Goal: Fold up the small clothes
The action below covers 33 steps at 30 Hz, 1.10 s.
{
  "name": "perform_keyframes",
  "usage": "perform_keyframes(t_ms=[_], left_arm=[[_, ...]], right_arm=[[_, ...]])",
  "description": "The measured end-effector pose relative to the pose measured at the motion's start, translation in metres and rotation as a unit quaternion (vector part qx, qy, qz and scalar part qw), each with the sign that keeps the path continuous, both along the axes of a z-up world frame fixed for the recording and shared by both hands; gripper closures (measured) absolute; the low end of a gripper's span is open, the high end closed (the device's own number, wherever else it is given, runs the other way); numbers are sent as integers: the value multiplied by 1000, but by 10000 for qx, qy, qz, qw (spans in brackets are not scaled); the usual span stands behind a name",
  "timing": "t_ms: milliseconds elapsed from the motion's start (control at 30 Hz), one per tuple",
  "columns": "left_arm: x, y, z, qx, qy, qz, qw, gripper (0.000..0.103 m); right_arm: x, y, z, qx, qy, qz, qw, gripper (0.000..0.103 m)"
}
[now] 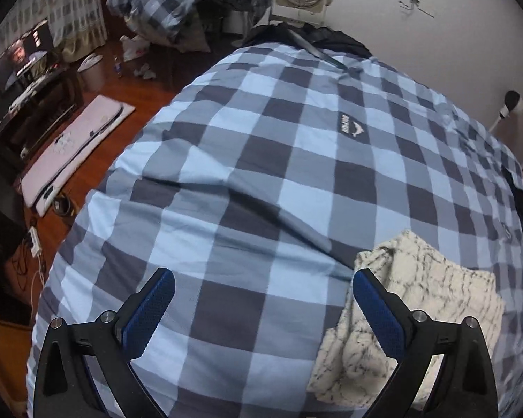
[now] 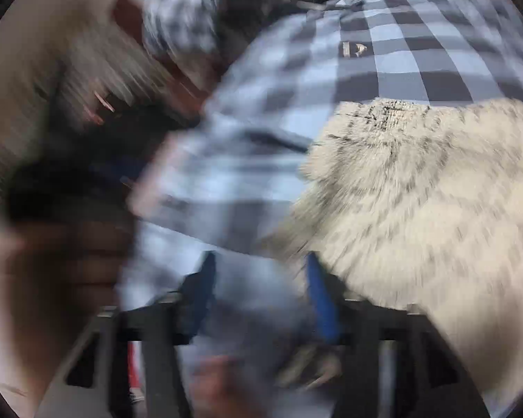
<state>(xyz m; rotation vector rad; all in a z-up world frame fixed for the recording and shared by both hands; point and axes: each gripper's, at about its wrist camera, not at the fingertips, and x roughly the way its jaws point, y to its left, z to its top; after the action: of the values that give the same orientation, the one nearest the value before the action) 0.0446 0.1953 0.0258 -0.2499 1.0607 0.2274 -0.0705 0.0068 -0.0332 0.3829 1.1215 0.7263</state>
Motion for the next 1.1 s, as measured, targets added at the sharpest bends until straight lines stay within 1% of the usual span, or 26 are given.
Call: perform_keyframes(t_ms=[33, 67, 100, 133, 200, 233, 267, 333, 367, 400, 433, 467, 500, 533, 600, 667, 700, 733, 800, 833, 867, 900, 967, 1033, 1067, 1100], left_arm=[[1, -7, 1, 26, -12, -100, 9999, 0], [1, -16, 2, 51, -24, -240, 9997, 0], [2, -23, 4, 91, -47, -359, 9993, 0], [2, -34, 5, 171, -104, -486, 9986, 0], [1, -55, 8, 340, -207, -719, 9966, 0], [2, -69, 7, 386, -238, -926, 9947, 0], [2, -83, 4, 368, -243, -1139, 9925, 0], [2, -108, -4, 136, -165, -1590, 9870, 0], [2, -120, -9, -47, -130, -1827, 9831, 0], [0, -128, -11, -128, -156, -1945, 9807, 0], [-3, -135, -13, -146, -254, -2011, 9791, 0], [-5, -142, -13, -103, -371, -2023, 9786, 0], [-7, -148, -15, -15, -430, -2027, 9783, 0], [-7, -153, -18, 50, -428, -2076, 9773, 0], [-5, -162, -30, 264, -282, -2199, 9747, 0], [-2, -165, -50, 648, 46, -2108, 9754, 0], [-2, -161, -58, 757, 186, -1985, 9770, 0], [-2, -156, -65, 713, 323, -1841, 9798, 0], [-3, -141, -75, 121, 544, -1619, 9852, 0], [-4, -136, -77, -112, 591, -1537, 9863, 0], [-4, -133, -79, -257, 641, -1477, 9866, 0], [-4, -132, -79, -260, 671, -1481, 9864, 0], [-6, -128, -69, -252, 693, -1504, 9859, 0], [-9, -119, -48, -178, 480, -1432, 9884, 0], [-12, -113, -35, -128, 282, -1383, 9899, 0], [-13, -107, -27, -122, 153, -1348, 9907, 0]], right_arm=[[-15, -32, 22, 379, -179, -203, 9989, 5], [-27, -52, 34, 494, -373, -365, 9974, 1], [-44, -84, 48, 523, -718, -679, 9937, 1], [-53, -101, 52, 364, -904, -905, 9911, 1], [-72, -137, 48, -750, -1129, -1567, 9783, 1], [-76, -143, 42, -1144, -1124, -1739, 9716, 1], [-79, -150, 26, -1882, -1007, -1875, 9588, 1], [-74, -145, -3, -2812, -697, -1716, 9416, 1], [-69, -138, -15, -3085, -536, -1611, 9359, 1], [-63, -127, -29, -3295, -362, -1327, 9341, 1], [-61, -120, -34, -3333, -332, -1116, 9356, 1], [-55, -104, -43, -3447, -337, -788, 9348, 1], [-55, -102, -44, -3570, -368, -683, 9309, 1], [-50, -90, -47, -3767, -578, -651, 9222, 1], [-41, -77, -46, -4073, -987, -842, 9040, 1], [-32, -82, -49, -4291, -1036, -1097, 8906, 1], [-28, -89, -53, -4235, -855, -1193, 8939, 1], [-26, -102, -57, -4063, -558, -1311, 9026, 1], [-21, -132, -71, -3652, 207, -1662, 9157, 1], [-13, -139, -78, -3361, 612, -1778, 9229, 1], [-12, -146, -83, -3179, 840, -1827, 9265, 1], [-12, -150, -85, -3095, 944, -1851, 9279, 1], [-10, -142, -77, -3328, 845, -1649, 9246, 1], [-13, -130, -65, -3537, 903, -1304, 9218, 1], [-20, -128, -53, -3555, 865, -1042, 9248, 1], [-26, -129, -39, -3362, 701, -919, 9347, 1]])
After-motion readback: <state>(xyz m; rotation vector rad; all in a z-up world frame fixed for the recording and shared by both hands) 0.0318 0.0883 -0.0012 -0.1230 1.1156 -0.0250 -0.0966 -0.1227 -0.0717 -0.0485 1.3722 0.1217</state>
